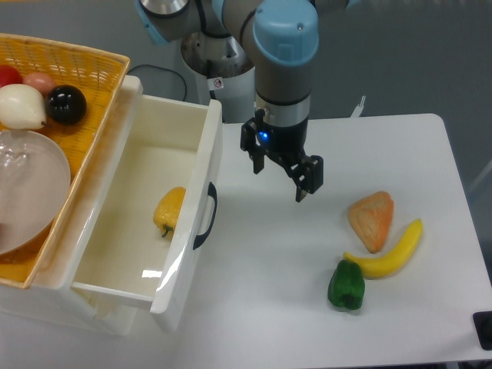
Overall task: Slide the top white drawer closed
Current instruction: 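Lower the open gripper toward the front face of the open white drawer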
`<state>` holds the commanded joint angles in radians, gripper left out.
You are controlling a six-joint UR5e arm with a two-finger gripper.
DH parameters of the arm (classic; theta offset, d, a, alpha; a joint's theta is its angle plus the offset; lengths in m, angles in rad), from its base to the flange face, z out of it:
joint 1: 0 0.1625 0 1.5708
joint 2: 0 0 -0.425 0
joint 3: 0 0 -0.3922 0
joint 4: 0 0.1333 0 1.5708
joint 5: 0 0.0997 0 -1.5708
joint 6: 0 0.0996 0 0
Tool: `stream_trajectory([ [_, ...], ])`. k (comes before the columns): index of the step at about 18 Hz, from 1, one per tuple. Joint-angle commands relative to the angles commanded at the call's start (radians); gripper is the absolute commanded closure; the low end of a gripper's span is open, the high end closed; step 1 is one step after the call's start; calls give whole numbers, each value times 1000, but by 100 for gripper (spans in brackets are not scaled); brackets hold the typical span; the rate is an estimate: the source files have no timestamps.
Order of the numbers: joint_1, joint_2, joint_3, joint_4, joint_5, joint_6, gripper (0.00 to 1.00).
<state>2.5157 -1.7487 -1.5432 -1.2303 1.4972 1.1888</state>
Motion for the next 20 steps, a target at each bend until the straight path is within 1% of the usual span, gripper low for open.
stream_trajectory([
  [1,-3,0,-11,6,3,2,0],
  [3,-2,-20,-3,5,5,0,0],
  [5,-2,-26,-14,6,9,-2,0],
  [7,-2,-52,-18,9,12,-9,0],
  [10,-3,-87,-20,58,14,-6,0],
  [14,-3,-123,-15,75,21,-9,0],
  [15,-3,-132,-11,87,43,-12,0],
  [16,-5,-141,-11,104,84,-23,0],
  [18,-12,-167,-11,130,155,-93,0],
  [20,-29,-186,-2,135,169,-170,0],
])
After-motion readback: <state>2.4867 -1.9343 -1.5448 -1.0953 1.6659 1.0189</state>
